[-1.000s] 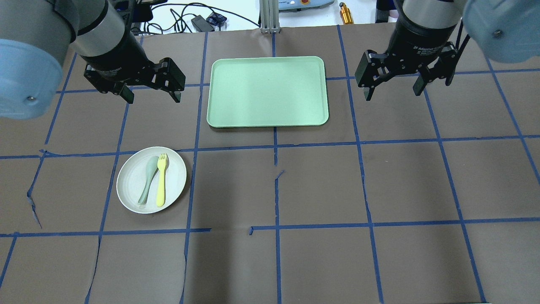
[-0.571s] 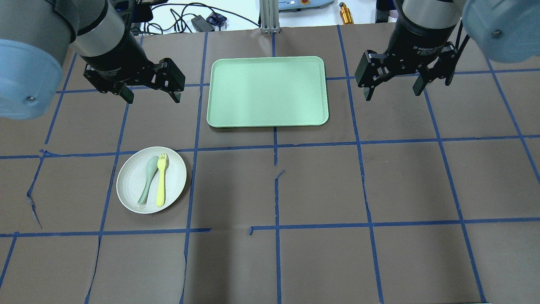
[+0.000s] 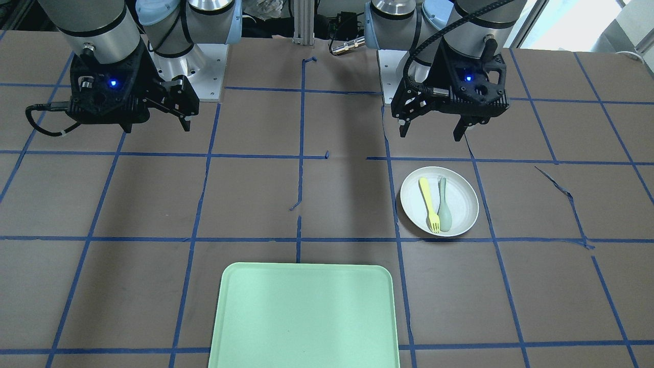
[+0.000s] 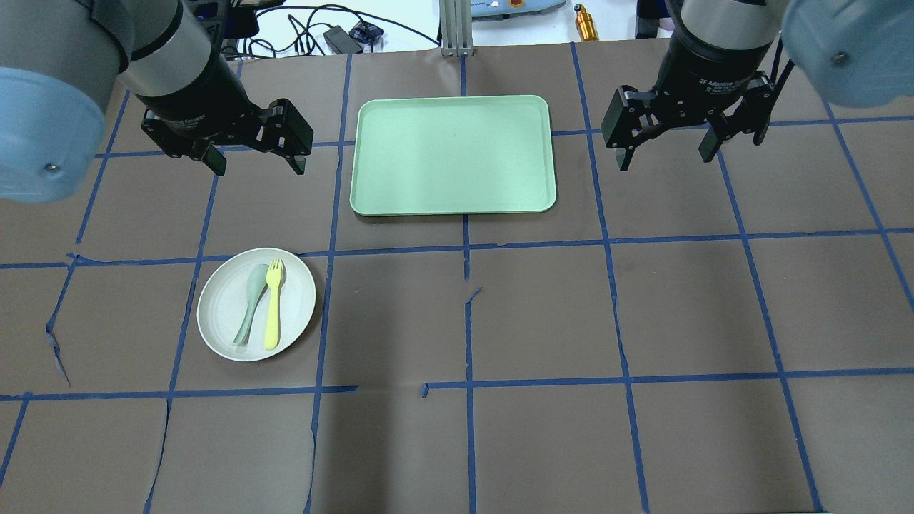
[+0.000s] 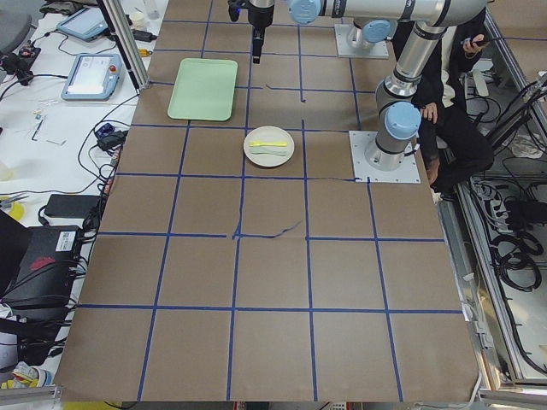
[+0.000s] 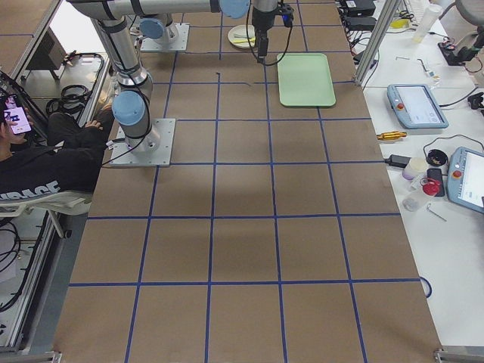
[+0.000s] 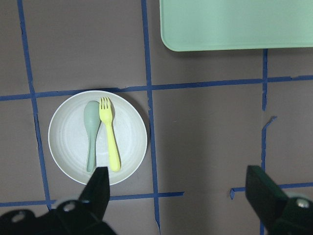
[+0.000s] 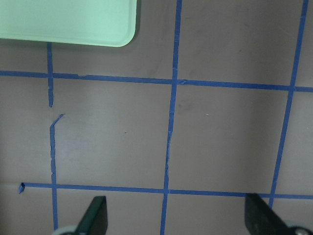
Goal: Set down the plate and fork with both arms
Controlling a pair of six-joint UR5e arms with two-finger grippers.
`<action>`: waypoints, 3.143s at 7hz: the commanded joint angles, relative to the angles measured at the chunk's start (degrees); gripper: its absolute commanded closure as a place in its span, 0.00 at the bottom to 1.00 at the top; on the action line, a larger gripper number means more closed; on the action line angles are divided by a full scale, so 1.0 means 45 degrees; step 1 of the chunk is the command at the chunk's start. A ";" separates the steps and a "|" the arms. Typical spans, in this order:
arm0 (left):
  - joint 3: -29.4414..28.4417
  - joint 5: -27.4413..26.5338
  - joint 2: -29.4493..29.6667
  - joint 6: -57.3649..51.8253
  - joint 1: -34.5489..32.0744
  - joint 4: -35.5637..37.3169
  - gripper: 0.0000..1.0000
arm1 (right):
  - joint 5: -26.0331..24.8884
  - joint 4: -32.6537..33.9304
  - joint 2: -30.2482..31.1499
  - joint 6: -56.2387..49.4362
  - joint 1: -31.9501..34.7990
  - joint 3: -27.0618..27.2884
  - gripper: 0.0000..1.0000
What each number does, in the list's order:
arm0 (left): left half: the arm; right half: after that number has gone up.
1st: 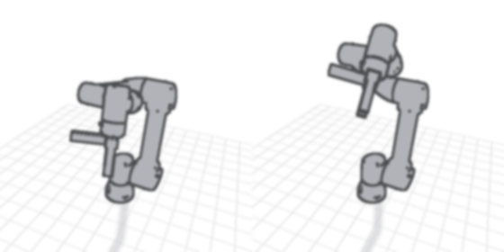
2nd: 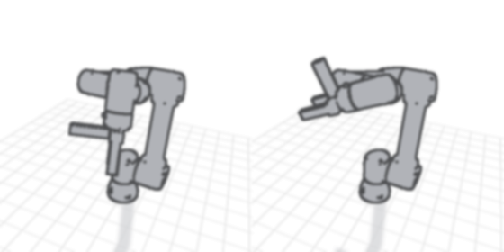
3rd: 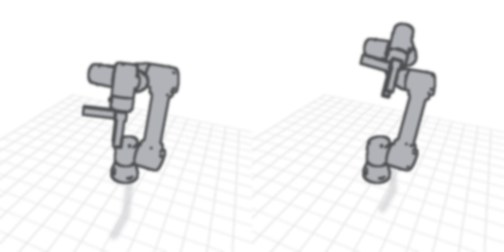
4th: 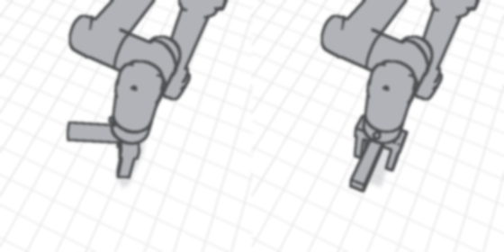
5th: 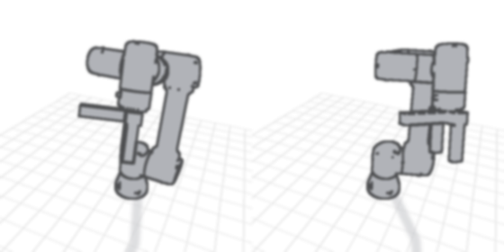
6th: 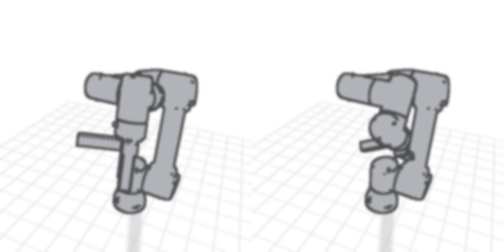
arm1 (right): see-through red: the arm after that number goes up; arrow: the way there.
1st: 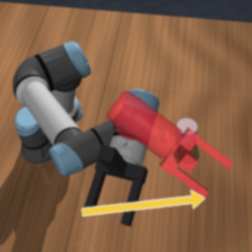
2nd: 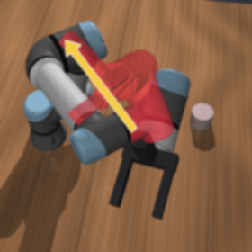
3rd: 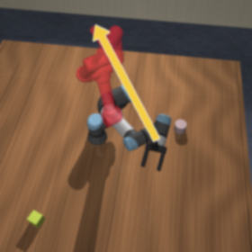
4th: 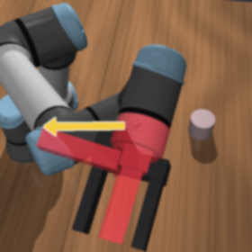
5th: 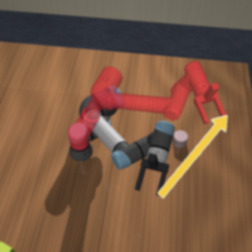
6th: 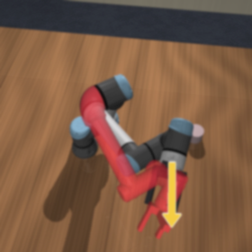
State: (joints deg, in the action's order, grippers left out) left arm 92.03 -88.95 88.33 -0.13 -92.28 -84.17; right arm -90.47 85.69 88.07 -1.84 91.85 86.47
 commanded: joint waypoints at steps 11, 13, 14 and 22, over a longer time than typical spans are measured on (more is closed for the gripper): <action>0.0212 0.0000 -0.0099 -0.0070 0.0000 0.0013 0.00 | -0.0031 -0.0018 0.0019 0.0019 -0.0019 0.0003 0.00; 0.0212 0.0000 -0.0099 -0.0070 0.0000 0.0013 0.00 | -0.0031 -0.0037 0.0019 0.0019 -0.0019 0.0003 0.00; 0.0231 0.0000 -0.0099 -0.0070 0.0000 0.0013 0.00 | -0.0031 -0.0038 0.0019 0.0019 -0.0019 0.0003 0.00; 0.4933 -0.0391 0.1557 -0.4127 0.4368 0.5087 0.03 | -0.0070 -0.0038 0.0000 -0.0001 0.0000 0.0120 0.00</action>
State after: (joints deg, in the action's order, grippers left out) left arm 110.06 -90.90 92.84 -14.11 -76.37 -65.50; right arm -90.72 85.52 88.12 -1.85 91.77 86.98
